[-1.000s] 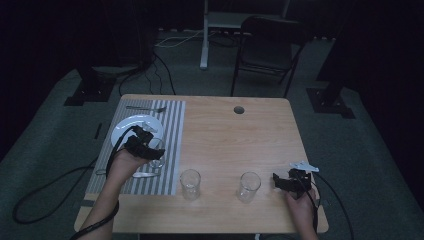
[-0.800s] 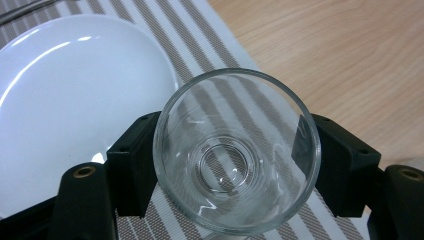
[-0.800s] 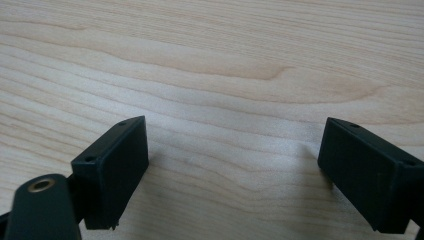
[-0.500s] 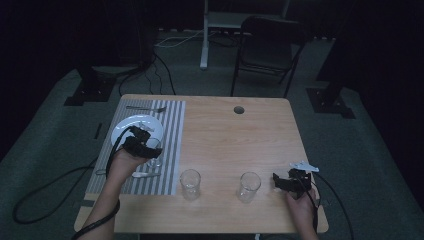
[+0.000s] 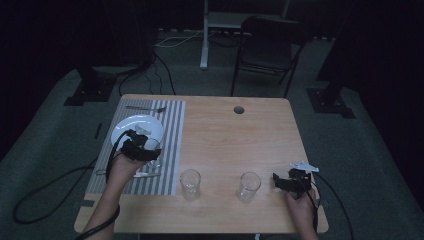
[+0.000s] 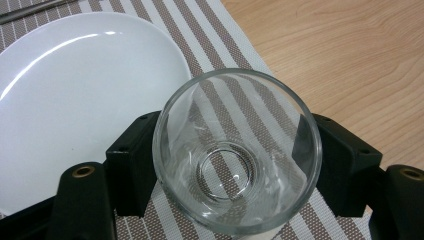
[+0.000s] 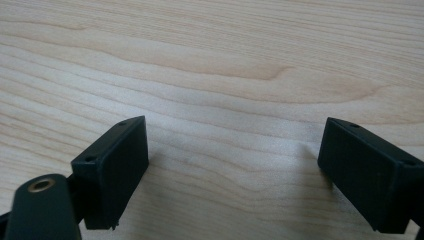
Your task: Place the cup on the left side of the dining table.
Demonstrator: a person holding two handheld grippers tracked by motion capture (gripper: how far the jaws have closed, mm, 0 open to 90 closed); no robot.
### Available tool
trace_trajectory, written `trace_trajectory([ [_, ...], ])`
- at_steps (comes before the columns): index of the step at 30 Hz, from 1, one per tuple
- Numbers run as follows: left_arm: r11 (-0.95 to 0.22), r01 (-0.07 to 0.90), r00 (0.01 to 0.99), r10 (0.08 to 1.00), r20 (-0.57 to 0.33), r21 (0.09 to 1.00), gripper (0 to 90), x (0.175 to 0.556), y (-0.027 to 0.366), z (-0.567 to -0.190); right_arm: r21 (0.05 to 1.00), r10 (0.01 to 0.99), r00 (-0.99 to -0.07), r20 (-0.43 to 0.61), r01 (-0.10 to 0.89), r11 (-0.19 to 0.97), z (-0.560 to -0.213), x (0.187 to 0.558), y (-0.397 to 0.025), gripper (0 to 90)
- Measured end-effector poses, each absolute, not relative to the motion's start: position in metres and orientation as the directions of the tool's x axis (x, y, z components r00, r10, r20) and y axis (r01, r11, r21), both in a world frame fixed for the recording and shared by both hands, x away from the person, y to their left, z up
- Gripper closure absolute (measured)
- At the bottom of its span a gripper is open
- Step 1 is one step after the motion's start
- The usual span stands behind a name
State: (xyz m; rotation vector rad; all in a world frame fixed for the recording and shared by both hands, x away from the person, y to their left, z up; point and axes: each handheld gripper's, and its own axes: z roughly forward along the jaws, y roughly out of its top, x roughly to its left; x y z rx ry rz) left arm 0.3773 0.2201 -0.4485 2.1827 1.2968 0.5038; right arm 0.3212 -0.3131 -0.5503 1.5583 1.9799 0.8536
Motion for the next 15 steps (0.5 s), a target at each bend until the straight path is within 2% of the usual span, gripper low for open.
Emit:
trace_trajectory([
  [2,-0.374,0.679,0.467,0.884,0.022,0.631,26.5,0.376,0.222,-0.451,0.722,0.971,-0.239,0.01,0.674,0.159,-0.55,0.321,-0.313,12.4],
  [4,-0.367,0.688,0.459,0.888,0.017,0.626,19.2,0.375,0.223,-0.454,0.722,0.971,-0.239,0.01,0.674,0.159,-0.55,0.321,-0.313,12.3],
  [8,-0.378,0.682,0.47,0.882,0.02,0.626,18.1,0.371,0.22,-0.46,0.722,0.971,-0.239,0.01,0.674,0.159,-0.55,0.321,-0.313,12.4],
  [11,-0.346,0.669,0.452,0.892,0.01,0.657,11.2,0.364,0.222,-0.464,0.722,0.971,-0.239,0.01,0.674,0.158,-0.55,0.321,-0.313,12.3],
  [15,-0.326,0.659,0.429,0.903,0.017,0.678,11.0,0.353,0.229,-0.473,0.722,0.971,-0.239,0.01,0.674,0.159,-0.55,0.321,-0.313,12.4],
])
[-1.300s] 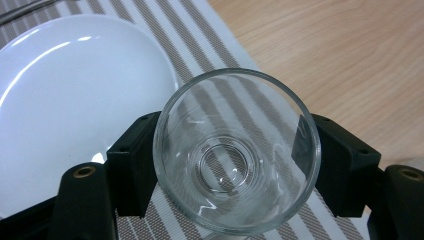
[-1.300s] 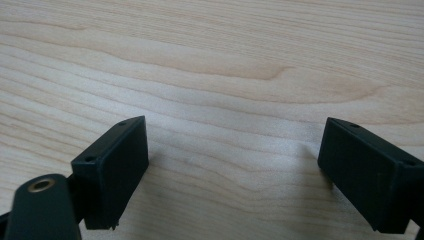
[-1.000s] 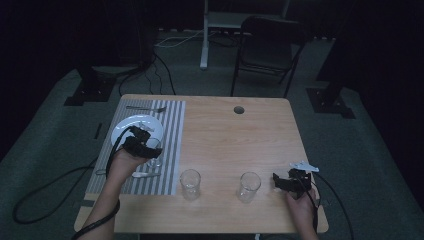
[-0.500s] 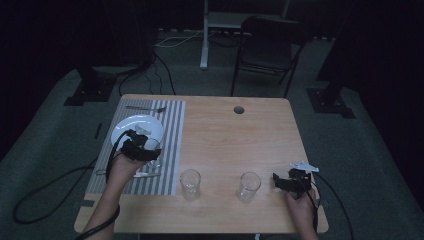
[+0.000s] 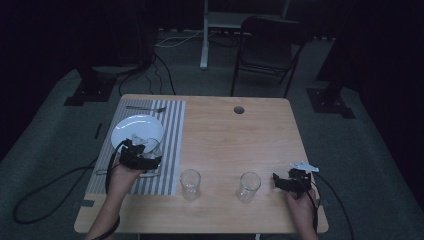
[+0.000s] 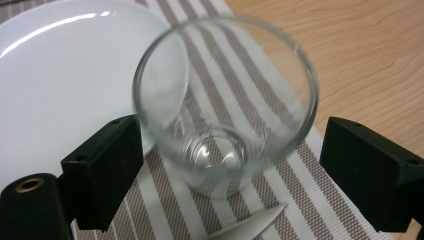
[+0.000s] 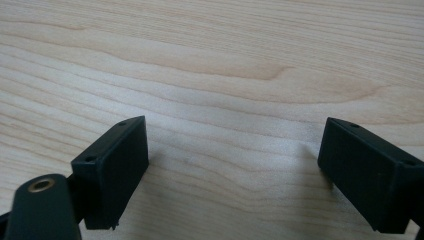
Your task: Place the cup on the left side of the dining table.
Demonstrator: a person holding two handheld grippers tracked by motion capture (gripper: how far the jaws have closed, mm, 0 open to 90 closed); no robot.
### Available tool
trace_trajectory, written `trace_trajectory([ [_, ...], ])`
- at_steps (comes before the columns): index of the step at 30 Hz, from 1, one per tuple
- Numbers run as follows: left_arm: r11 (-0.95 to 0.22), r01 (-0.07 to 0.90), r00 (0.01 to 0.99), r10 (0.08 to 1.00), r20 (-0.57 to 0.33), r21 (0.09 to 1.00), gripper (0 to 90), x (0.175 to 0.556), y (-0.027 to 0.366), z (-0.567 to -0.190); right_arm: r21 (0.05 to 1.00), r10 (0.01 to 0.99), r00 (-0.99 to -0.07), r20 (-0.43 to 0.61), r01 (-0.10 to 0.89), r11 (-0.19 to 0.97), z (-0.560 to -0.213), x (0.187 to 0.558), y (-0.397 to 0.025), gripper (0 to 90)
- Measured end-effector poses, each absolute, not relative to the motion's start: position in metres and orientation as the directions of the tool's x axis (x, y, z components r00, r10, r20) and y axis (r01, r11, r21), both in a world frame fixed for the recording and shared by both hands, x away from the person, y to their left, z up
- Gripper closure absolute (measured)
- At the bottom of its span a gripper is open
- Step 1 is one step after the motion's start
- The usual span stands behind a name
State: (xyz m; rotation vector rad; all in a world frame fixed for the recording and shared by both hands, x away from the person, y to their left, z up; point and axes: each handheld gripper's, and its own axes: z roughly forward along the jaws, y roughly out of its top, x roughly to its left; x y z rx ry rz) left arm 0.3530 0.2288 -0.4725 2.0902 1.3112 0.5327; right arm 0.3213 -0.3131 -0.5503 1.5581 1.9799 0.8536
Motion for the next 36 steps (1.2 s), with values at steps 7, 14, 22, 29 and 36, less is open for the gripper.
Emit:
trace_trajectory([
  [7,-0.243,0.653,0.339,0.941,0.01,0.717,8.6,0.335,0.243,-0.483,0.721,0.971,-0.239,0.01,0.675,0.158,-0.55,0.321,-0.313,12.4],
  [14,-0.189,0.651,0.27,0.963,0.008,0.735,8.6,0.317,0.263,-0.485,0.721,0.971,-0.239,0.01,0.674,0.158,-0.55,0.321,-0.313,12.4],
  [22,-0.165,0.677,0.241,0.971,-0.004,0.717,0.3,0.3,0.278,-0.496,0.722,0.971,-0.239,0.011,0.674,0.158,-0.55,0.321,-0.313,12.4],
  [29,-0.178,0.71,0.226,0.974,0.018,0.681,0.3,0.288,0.285,-0.511,0.722,0.971,-0.239,0.011,0.674,0.158,-0.55,0.321,-0.313,12.3],
  [36,-0.171,0.734,0.21,0.977,0.019,0.658,0.3,0.281,0.293,-0.524,0.721,0.971,-0.239,0.011,0.674,0.158,-0.55,0.321,-0.313,12.4],
])
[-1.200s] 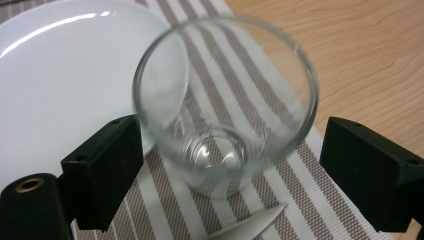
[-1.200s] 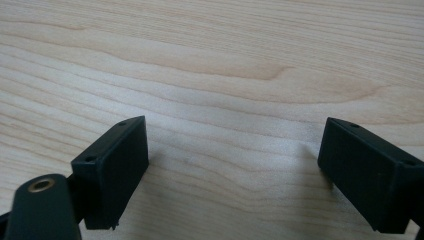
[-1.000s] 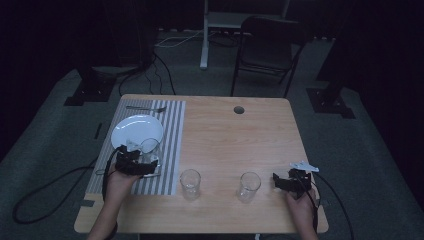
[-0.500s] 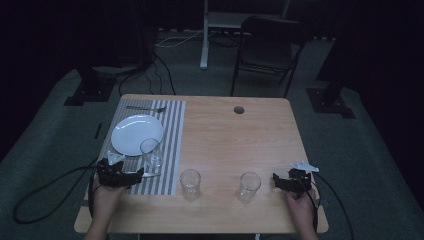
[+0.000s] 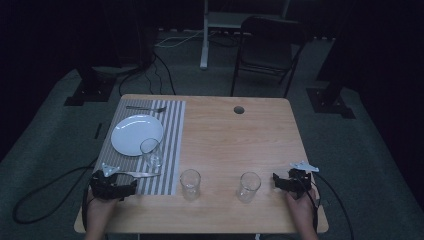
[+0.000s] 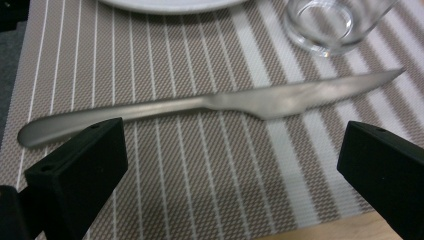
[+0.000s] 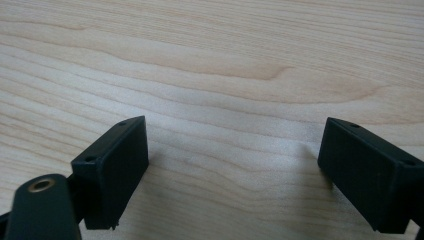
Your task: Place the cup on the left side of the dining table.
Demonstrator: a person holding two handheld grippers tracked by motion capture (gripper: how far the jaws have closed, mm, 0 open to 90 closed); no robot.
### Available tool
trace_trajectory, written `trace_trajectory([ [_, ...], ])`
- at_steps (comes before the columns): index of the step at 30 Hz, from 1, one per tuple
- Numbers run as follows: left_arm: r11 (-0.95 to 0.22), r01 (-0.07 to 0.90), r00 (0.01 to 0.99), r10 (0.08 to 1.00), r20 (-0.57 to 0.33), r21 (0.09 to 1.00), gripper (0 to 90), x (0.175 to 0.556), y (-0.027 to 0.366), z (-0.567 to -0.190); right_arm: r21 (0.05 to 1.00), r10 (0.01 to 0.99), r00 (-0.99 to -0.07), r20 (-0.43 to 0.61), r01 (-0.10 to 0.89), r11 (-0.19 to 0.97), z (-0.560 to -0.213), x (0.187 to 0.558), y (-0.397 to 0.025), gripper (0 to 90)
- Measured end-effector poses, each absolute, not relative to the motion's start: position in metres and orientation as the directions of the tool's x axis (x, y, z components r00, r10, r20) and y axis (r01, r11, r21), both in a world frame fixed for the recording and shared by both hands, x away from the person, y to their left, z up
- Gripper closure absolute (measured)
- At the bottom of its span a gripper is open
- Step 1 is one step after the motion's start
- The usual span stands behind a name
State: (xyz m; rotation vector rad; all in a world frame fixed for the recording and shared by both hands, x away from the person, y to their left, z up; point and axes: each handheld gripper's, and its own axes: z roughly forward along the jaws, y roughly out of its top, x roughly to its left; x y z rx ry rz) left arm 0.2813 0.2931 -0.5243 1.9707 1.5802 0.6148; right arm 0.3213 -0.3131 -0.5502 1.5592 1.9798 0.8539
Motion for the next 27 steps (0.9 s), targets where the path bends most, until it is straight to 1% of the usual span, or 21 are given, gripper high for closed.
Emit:
trace_trajectory([
  [3,-0.173,0.741,0.202,0.979,0.029,0.649,0.3,0.278,0.295,-0.531,0.721,0.971,-0.239,0.011,0.674,0.158,-0.55,0.321,-0.313,12.4],
  [5,-0.197,0.747,0.2,0.977,0.068,0.636,0.3,0.276,0.295,-0.536,0.722,0.971,-0.239,0.011,0.674,0.158,-0.55,0.321,-0.313,12.3],
  [6,-0.199,0.744,0.2,0.977,0.072,0.638,0.3,0.275,0.296,-0.539,0.722,0.971,-0.239,0.011,0.674,0.158,-0.55,0.321,-0.313,12.3],
  [12,-0.145,0.735,0.185,0.983,0.01,0.662,0.3,0.272,0.303,-0.544,0.721,0.971,-0.239,0.011,0.674,0.158,-0.55,0.321,-0.313,12.3],
  [15,-0.146,0.713,0.19,0.982,0.011,0.686,0.3,0.269,0.304,-0.546,0.722,0.971,-0.239,0.011,0.674,0.158,-0.55,0.321,-0.313,12.4],
  [21,-0.142,0.713,0.185,0.983,0.011,0.686,0.4,0.268,0.304,-0.546,0.722,0.971,-0.239,0.011,0.674,0.158,-0.55,0.321,-0.313,12.3],
  [24,-0.119,0.717,0.153,0.988,0.011,0.687,0.4,0.266,0.301,-0.546,0.722,0.971,-0.239,0.011,0.674,0.158,-0.55,0.321,-0.313,12.3],
  [27,-0.114,0.718,0.147,0.989,0.01,0.687,0.4,0.266,0.301,-0.546,0.722,0.971,-0.239,0.011,0.674,0.158,-0.55,0.321,-0.313,12.3],
])
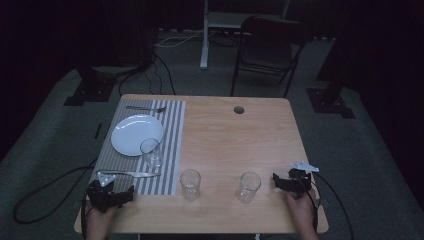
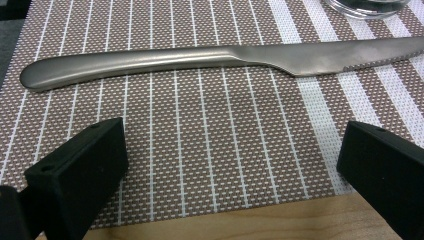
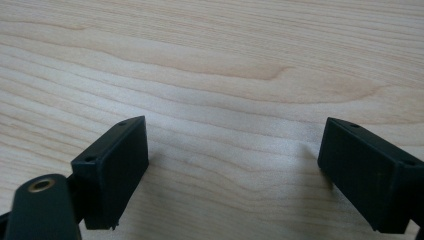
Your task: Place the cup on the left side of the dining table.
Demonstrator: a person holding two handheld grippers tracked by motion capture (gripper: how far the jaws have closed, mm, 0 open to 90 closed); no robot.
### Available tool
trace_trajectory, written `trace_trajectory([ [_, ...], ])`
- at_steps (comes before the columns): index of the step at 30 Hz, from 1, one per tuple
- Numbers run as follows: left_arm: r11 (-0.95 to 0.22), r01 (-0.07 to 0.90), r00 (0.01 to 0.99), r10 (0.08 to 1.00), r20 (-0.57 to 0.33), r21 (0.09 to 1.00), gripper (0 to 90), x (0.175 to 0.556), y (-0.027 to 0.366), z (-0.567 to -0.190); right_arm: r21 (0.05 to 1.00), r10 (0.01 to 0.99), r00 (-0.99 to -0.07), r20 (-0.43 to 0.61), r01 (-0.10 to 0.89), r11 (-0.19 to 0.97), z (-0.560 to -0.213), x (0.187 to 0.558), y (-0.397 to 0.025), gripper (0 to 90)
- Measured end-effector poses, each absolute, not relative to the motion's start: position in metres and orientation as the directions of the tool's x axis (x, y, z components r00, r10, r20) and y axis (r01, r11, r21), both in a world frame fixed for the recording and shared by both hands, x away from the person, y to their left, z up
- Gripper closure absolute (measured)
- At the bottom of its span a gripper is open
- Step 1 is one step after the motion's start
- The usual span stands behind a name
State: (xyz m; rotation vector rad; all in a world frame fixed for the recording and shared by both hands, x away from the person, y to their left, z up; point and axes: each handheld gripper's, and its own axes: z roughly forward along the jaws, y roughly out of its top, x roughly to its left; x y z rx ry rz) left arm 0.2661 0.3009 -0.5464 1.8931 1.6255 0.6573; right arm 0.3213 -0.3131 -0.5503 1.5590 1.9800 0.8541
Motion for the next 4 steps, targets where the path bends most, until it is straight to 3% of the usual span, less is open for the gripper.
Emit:
trace_trajectory([
  [4,-0.114,0.718,0.147,0.989,0.01,0.687,0.4,0.2661,0.3009,-0.5464,0.722,0.971,-0.239,0.011,0.674,0.158,-0.5503,0.3213,-0.3131,12.3],
])
